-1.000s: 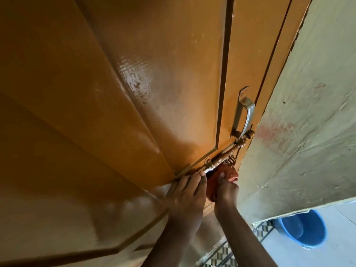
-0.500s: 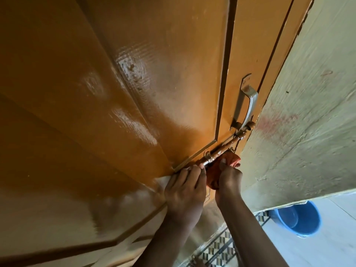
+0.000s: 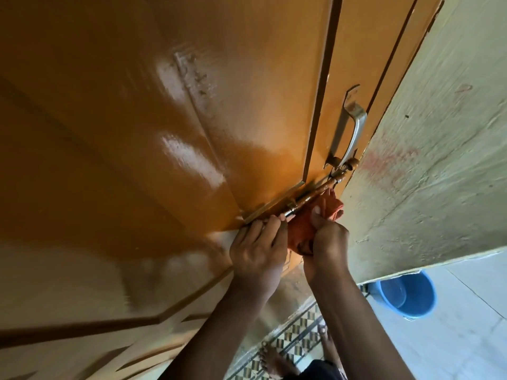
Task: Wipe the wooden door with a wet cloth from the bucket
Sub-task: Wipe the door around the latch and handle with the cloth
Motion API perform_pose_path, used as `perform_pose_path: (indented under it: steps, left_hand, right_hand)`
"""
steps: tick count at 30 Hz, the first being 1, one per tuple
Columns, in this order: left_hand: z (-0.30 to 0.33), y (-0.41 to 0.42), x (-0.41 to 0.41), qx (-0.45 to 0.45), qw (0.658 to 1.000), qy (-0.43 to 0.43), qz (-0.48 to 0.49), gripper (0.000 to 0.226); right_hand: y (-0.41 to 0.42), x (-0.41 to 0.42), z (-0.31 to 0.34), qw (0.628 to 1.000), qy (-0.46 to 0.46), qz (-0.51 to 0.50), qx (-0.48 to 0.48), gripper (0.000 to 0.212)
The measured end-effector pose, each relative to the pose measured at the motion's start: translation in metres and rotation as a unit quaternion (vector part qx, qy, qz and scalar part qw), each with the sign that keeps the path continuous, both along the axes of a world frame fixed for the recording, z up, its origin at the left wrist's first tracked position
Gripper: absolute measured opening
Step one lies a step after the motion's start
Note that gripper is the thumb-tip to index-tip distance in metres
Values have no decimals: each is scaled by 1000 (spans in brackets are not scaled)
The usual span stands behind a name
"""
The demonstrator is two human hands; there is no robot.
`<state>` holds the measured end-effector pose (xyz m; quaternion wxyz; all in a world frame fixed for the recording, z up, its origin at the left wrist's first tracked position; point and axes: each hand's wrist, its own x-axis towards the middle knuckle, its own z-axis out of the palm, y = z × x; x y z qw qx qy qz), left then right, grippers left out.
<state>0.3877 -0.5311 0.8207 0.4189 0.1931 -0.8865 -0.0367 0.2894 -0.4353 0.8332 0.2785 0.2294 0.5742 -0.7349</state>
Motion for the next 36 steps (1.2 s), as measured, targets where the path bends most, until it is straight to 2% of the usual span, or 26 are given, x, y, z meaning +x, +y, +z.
perform_pose_path:
  steps: [2,6,8,11,14,16,19,22,24,26,28,31,34,36]
  left_hand:
    - [-2,0,0,7,1000,0,-6,7]
    - [1,1,1,-5,1000,-8,-3,6]
    - [1,3,1,-14,1000,-8,4,4]
    - [-4,4,-1,-20,1000,-3,10,7]
    - [-7,8,0,-16,1000,-15,2,13]
    - [-3,10,0,-32,999,-30,1,12]
    - [4,11,-2,-53,998,-36,1,5]
    - [-1,13,-3,-64,998,-21,5,4]
    - [-8,16,-3,-64,998,-22,5,8]
    - [-12,18,-2,-65,997,-36,-1,11]
    - [-13,20,-2,-83,995,-51,-9,10]
    - [-12,21,-2,-89,994,-63,-13,11]
    - [-9,21,-3,-94,993,-68,-5,7]
    - [-10,21,-4,-103,993,-58,-1,13]
  right_hand:
    - [0,2,-5,1000,5,-3,27,7]
    - [-13,-7,-19,997,-65,-16,39,32]
    - [-15,-8,-16,998,-51,-15,32,27]
    - [-8,4,-9,999,21,-10,36,10]
    - [-6,15,-10,996,50,-8,71,15]
    - [-12,8,-19,996,12,-10,90,21]
    - [-14,-6,-24,997,-49,-11,61,27]
    - [-6,-3,-6,1000,-11,-18,19,8]
    - [-1,10,6,999,25,-31,-3,12]
    - [0,26,6,999,34,-29,24,13]
    - [0,39,5,998,30,-26,49,23]
    - [1,45,7,998,10,-60,3,16]
    - [8,34,9,990,-40,-134,-23,24]
    - [13,23,6,986,-61,-147,-41,28]
